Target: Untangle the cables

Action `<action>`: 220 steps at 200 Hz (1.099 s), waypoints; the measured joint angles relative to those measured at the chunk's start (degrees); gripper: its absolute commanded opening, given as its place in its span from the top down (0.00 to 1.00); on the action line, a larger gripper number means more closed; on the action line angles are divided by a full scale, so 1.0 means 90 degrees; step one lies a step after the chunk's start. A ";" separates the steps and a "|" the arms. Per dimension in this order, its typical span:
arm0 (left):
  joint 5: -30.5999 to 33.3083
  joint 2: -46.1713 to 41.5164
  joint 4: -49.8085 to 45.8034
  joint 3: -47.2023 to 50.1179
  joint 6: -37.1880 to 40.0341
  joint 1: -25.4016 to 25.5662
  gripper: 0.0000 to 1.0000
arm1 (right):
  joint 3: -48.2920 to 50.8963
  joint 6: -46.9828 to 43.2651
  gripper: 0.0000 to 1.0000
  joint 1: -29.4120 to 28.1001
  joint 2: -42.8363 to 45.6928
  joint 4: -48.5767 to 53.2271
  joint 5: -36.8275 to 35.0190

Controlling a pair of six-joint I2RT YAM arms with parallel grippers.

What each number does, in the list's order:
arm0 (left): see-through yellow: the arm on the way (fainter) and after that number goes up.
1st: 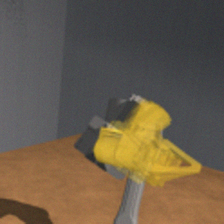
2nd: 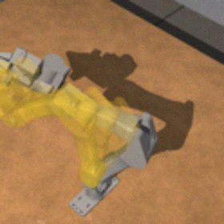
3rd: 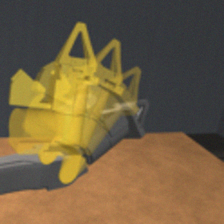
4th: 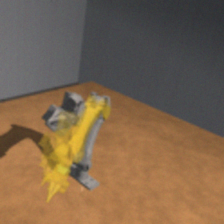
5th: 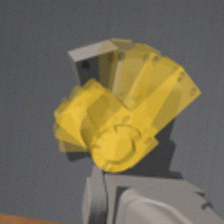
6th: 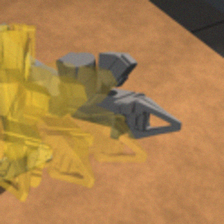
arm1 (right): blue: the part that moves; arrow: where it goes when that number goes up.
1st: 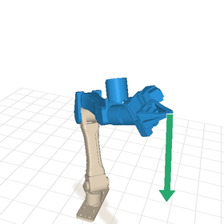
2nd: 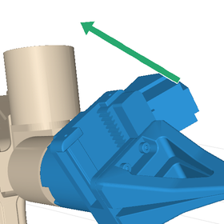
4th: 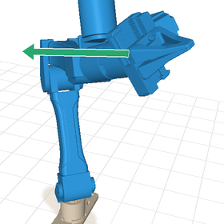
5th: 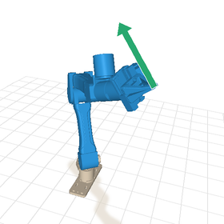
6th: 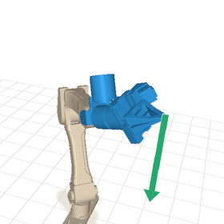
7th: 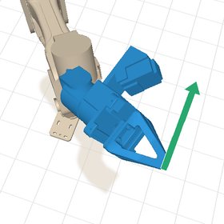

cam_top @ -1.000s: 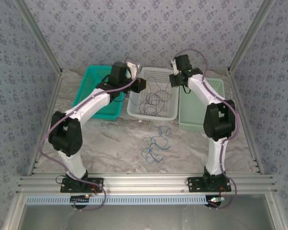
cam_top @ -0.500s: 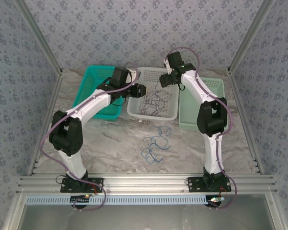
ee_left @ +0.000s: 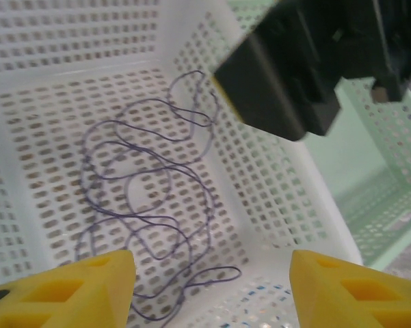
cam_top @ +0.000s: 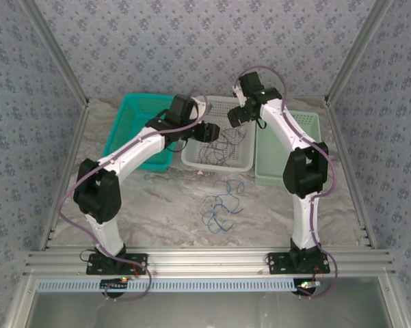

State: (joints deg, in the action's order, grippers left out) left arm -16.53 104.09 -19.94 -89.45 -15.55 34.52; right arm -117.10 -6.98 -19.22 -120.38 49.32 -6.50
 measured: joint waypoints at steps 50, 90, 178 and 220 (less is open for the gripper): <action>0.0245 -0.0918 0.0573 0.1401 -0.0022 -0.0005 0.21 | 0.1387 0.0350 0.11 0.0019 0.1299 -0.0396 0.0663; 0.0636 -0.2640 0.1387 0.3138 -0.0138 0.0090 0.13 | 0.3135 0.0981 0.19 -0.0015 0.3065 -0.0918 0.1421; 0.1134 -0.4165 0.1989 0.5413 -0.0311 0.0758 0.01 | 0.7368 0.2849 0.28 -0.1107 0.5935 -0.1280 0.1926; 0.1253 -0.4175 0.2178 0.5591 -0.0515 0.0763 0.01 | 0.8789 0.4012 0.32 -0.1836 0.6754 -0.1608 0.1571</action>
State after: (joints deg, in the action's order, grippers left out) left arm -5.26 66.52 -0.34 -39.13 -20.18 41.39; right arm -38.00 29.12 -35.75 -59.59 34.85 7.64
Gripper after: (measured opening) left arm 0.992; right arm 0.696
